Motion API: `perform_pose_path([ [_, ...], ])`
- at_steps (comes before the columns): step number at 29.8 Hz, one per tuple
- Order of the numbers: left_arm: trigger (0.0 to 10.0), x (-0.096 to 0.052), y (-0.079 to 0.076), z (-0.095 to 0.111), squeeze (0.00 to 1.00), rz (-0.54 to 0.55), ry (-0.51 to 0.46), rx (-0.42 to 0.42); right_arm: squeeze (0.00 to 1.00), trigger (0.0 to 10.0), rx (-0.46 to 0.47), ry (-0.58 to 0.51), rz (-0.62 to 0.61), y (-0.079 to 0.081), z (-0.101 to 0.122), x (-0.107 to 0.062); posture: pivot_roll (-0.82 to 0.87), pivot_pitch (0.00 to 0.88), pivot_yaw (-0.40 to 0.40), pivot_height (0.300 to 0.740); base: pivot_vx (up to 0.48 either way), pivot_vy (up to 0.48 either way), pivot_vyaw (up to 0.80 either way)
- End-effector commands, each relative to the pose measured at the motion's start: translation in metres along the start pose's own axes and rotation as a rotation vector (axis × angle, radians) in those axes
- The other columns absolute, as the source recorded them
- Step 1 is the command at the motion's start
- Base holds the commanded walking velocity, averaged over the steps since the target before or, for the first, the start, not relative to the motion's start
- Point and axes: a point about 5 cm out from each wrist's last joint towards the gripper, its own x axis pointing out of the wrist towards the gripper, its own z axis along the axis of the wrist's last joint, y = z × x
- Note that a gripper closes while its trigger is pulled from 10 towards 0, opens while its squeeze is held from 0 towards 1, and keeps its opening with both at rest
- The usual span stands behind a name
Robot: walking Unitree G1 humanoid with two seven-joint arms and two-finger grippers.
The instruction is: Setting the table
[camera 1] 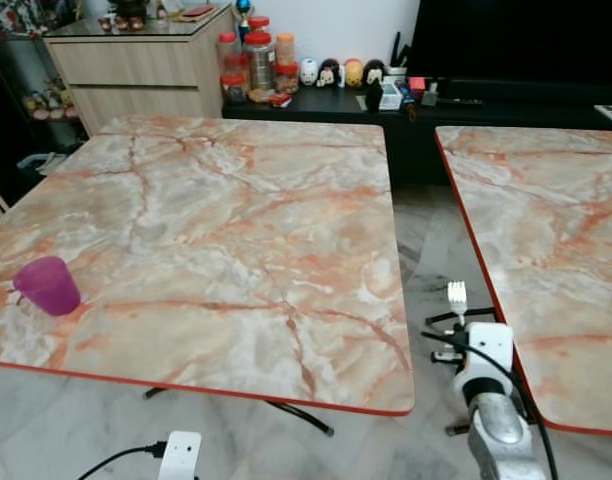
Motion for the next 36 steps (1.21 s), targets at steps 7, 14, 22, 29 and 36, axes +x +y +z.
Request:
perform_pose_path([
  [7,10.0,0.000,0.002,-0.001,0.00,0.004,0.009,0.004,0.00,10.0,-0.011,0.154,0.006,-0.001,-0.038,-0.011,-0.07,0.000,-0.006,0.740,0.000,0.000,0.00],
  [14,10.0,0.000,0.002,-0.001,0.00,0.001,0.010,0.008,0.00,10.0,0.018,0.261,-0.076,-0.016,-0.070,-0.031,-0.07,0.000,-0.004,0.740,0.000,0.000,0.00],
  [22,10.0,0.000,0.004,-0.002,0.00,0.003,0.010,0.011,0.00,10.0,0.087,0.006,-0.166,-0.031,-0.041,-0.027,-0.07,0.000,0.004,0.740,0.000,0.000,0.00],
  [29,10.0,0.000,0.003,-0.001,0.00,-0.001,0.009,0.013,0.00,10.0,0.108,-0.042,-0.196,-0.036,-0.031,-0.023,-0.08,0.000,0.006,0.740,0.000,0.000,0.00],
  [36,10.0,0.000,0.002,-0.001,0.00,-0.004,0.008,0.013,0.00,10.0,0.091,0.042,-0.184,-0.034,-0.049,-0.030,-0.07,0.000,0.001,0.740,0.000,0.000,0.00],
])
